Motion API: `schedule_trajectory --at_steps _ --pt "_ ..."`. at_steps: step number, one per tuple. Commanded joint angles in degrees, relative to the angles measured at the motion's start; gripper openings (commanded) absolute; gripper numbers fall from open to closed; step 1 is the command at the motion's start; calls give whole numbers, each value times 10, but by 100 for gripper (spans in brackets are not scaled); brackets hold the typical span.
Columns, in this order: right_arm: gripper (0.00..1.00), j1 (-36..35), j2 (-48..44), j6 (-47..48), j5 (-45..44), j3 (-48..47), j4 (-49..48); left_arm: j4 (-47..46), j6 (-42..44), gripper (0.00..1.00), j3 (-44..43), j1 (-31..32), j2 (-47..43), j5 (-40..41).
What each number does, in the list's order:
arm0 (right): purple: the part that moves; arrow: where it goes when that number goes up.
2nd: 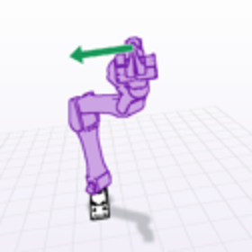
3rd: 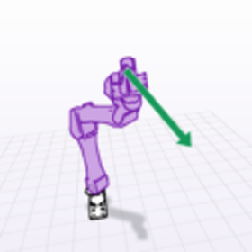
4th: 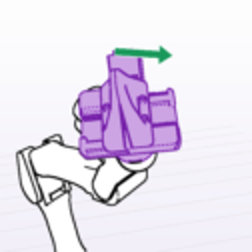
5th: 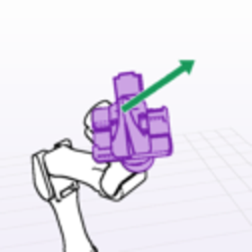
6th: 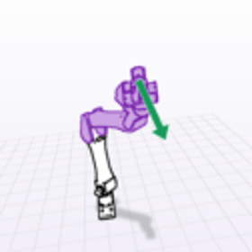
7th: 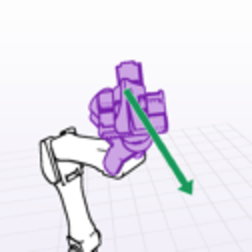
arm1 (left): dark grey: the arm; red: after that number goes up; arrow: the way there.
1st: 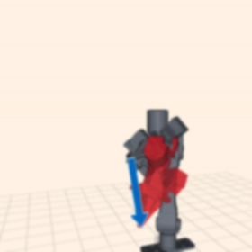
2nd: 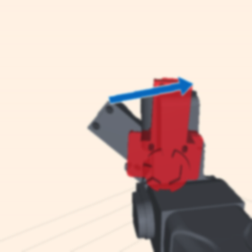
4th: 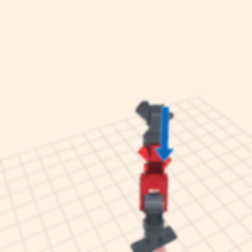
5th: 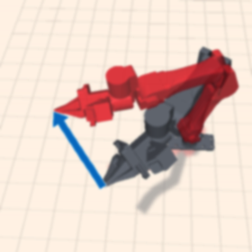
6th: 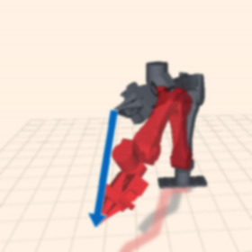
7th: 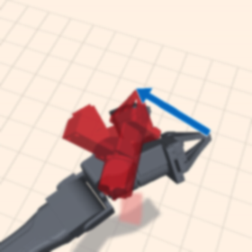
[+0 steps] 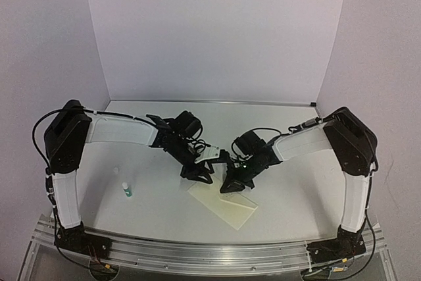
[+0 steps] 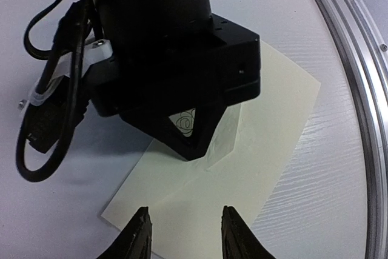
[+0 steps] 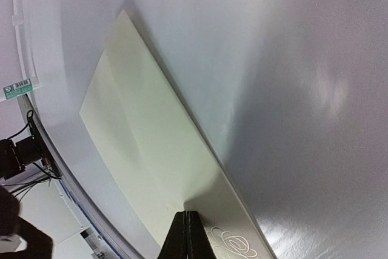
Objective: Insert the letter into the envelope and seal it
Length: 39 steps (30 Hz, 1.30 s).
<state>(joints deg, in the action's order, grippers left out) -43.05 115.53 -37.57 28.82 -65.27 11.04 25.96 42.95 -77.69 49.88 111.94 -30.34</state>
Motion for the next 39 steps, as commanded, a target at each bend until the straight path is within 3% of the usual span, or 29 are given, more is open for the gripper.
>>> schedule_trajectory --at_steps 1,6,10,18,24,30,39 --pt "0 15 55 85 -75 -49 61 -20 57 46 30 7 28 14" --pt "0 23 75 142 -52 -97 103 -17 238 59 41 7 45 67" --pt "0 24 90 166 -34 -132 134 0 264 76 13 7 73 94" --pt "0 25 91 170 -21 -142 144 -39 313 81 61 6 5 59" --pt "0 25 94 158 -8 -154 144 118 253 88 -99 1 141 109" --pt "0 25 94 147 10 -153 144 147 167 85 -130 -17 162 72" --pt "0 24 75 99 12 -166 143 283 71 82 -229 -13 268 63"
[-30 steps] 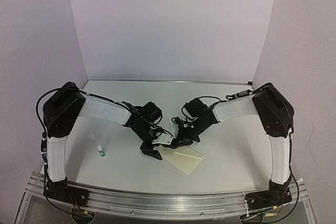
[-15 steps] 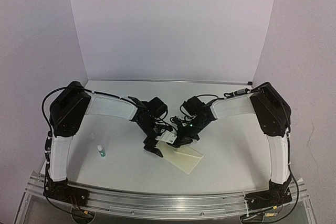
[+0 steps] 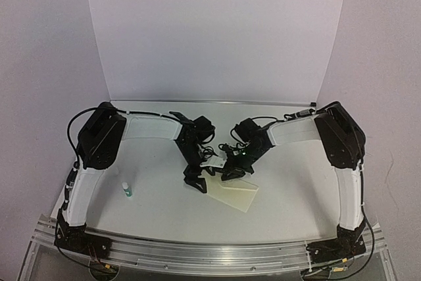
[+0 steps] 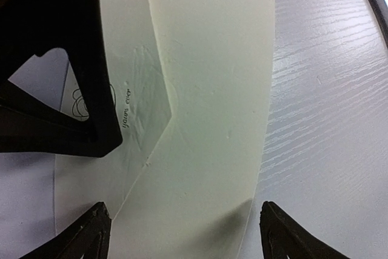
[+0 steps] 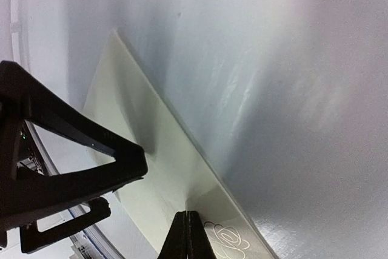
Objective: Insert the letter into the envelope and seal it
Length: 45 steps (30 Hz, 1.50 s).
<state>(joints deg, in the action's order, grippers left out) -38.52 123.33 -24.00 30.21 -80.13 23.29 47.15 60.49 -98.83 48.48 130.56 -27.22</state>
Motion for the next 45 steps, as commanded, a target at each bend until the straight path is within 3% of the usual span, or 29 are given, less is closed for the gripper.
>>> schedule_trajectory --at_steps 1,6,13,21,27,33,39,45 --pt "0 -21 -12 -44 -6 -22 20 63 -108 81 -5 1 81 36" --pt "0 -23 -70 -105 -16 -13 -4 31 -138 79 41 2 73 50" --pt "0 -48 -164 -243 -36 121 -139 -15 -176 79 91 6 45 39" --pt "0 -81 -92 -316 -53 167 -217 -33 -183 78 108 7 41 39" --pt "0 -76 -78 -347 -114 215 -223 -48 -196 78 134 7 36 37" --pt "0 -81 -114 -406 -184 306 -229 -74 -265 77 160 7 29 26" --pt "0 -81 -86 -395 -184 292 -228 -89 -287 76 172 6 29 11" --pt "0 -81 -131 -416 -214 273 -244 -93 -284 76 185 6 27 3"
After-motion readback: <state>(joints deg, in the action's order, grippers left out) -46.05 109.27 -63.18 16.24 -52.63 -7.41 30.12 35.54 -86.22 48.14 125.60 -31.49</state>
